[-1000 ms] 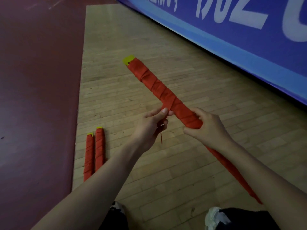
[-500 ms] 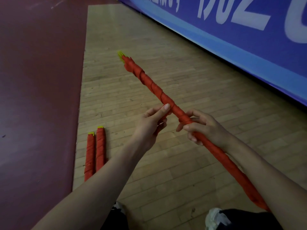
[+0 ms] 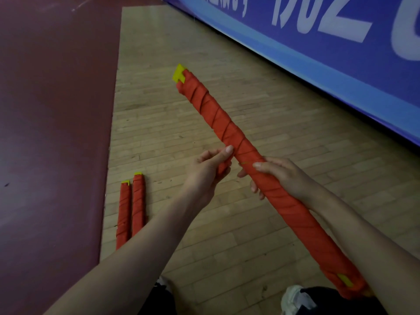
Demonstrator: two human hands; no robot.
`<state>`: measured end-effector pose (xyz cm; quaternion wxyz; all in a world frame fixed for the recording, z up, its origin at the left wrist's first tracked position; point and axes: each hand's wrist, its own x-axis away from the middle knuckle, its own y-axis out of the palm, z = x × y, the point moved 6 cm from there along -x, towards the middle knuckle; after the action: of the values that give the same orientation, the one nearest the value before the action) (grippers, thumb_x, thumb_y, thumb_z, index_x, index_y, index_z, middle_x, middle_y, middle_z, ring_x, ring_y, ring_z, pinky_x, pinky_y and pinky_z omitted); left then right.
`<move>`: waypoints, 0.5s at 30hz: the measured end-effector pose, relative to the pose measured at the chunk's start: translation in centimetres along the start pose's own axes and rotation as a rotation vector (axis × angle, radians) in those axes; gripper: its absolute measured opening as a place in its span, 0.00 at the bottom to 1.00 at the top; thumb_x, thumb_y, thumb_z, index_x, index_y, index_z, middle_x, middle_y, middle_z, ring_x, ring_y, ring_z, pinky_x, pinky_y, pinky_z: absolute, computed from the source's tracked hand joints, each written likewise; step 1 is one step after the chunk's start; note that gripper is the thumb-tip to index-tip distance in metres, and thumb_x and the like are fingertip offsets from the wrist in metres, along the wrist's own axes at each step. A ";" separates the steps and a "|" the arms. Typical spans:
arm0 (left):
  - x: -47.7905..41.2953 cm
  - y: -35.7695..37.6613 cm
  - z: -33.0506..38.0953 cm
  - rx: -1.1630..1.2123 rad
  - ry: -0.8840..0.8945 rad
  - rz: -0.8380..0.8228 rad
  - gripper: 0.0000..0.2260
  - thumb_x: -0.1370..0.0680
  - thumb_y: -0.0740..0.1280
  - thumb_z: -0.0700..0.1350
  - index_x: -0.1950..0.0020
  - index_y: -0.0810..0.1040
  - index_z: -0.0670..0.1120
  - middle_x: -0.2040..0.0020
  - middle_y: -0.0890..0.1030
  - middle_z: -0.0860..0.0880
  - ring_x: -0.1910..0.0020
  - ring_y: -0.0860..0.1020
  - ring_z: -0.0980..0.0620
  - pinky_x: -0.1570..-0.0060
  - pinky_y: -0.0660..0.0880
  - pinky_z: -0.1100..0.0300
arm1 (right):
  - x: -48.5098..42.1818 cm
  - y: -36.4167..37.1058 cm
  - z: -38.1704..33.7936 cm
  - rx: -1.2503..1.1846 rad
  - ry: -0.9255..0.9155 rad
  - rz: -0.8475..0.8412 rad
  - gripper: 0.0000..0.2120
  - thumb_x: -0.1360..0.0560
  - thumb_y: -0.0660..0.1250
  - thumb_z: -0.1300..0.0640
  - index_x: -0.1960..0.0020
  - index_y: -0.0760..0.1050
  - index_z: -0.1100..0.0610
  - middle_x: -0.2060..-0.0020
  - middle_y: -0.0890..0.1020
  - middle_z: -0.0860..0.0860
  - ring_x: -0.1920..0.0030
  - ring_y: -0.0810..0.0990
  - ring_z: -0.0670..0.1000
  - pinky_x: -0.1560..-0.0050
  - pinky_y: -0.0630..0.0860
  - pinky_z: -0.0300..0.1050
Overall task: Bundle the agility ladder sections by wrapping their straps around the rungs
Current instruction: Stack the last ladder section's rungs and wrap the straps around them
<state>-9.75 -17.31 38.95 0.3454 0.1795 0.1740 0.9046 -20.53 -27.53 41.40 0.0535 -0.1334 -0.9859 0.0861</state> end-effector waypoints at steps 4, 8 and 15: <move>-0.1 0.1 -0.5 0.095 -0.079 -0.004 0.04 0.25 0.69 0.40 0.59 0.78 0.45 0.69 0.78 0.52 0.70 0.75 0.59 0.65 0.75 0.67 | 0.1 0.0 -0.2 0.014 0.017 -0.002 0.21 0.21 0.57 0.49 0.47 0.79 0.65 0.65 0.83 0.56 0.68 0.80 0.50 0.66 0.78 0.41; -0.1 0.6 -0.5 0.142 -0.111 -0.062 0.03 0.28 0.70 0.42 0.59 0.77 0.44 0.68 0.78 0.51 0.69 0.76 0.58 0.64 0.76 0.67 | 0.1 0.0 -0.2 -0.056 0.034 -0.016 0.24 0.24 0.56 0.44 0.47 0.79 0.63 0.59 0.84 0.59 0.67 0.81 0.51 0.66 0.78 0.42; 0.3 1.3 0.4 -0.047 -0.010 -0.144 0.06 0.26 0.69 0.47 0.57 0.80 0.45 0.64 0.78 0.52 0.67 0.75 0.59 0.61 0.75 0.66 | 0.3 0.0 0.1 -0.216 0.126 -0.033 0.25 0.24 0.55 0.41 0.53 0.80 0.60 0.67 0.81 0.57 0.75 0.78 0.52 0.73 0.75 0.41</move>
<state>-10.51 -17.93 39.88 0.4146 0.1628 0.1635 0.8802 -20.84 -27.43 41.33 0.1022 -0.1272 -0.9861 -0.0301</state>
